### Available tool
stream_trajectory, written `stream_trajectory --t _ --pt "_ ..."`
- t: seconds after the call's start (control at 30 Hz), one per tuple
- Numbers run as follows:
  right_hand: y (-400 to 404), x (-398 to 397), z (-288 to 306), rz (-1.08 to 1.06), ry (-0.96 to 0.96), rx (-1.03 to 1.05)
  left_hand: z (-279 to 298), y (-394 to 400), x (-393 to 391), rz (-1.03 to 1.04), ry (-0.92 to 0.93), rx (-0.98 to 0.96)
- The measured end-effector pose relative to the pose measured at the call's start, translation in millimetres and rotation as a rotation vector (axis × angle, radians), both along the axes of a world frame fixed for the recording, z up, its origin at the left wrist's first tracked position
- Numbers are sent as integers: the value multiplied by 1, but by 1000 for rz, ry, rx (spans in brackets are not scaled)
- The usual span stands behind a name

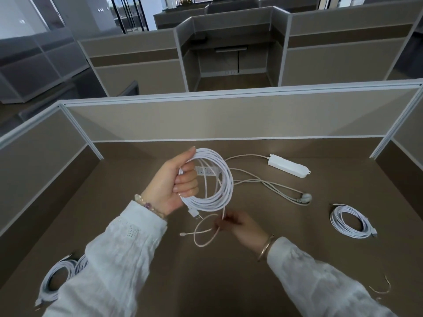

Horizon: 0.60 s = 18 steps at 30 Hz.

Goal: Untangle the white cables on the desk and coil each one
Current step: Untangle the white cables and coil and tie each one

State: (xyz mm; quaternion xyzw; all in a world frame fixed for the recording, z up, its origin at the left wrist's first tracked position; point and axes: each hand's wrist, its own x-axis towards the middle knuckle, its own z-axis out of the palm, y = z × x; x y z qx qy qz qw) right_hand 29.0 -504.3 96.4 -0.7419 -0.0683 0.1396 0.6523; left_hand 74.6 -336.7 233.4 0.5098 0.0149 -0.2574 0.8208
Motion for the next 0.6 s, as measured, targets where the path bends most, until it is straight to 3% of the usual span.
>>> stream_trajectory --t 0.2,0.33,0.6 --pt "-35 -2 -20 -227 94 -8 4 25 9 120 -29 34" --pt "-62 1 -17 -378 56 1 0 39 17 210 -80 167" --pt "-66 -24 -22 -3 93 -182 -2 41 28 548 -229 324"
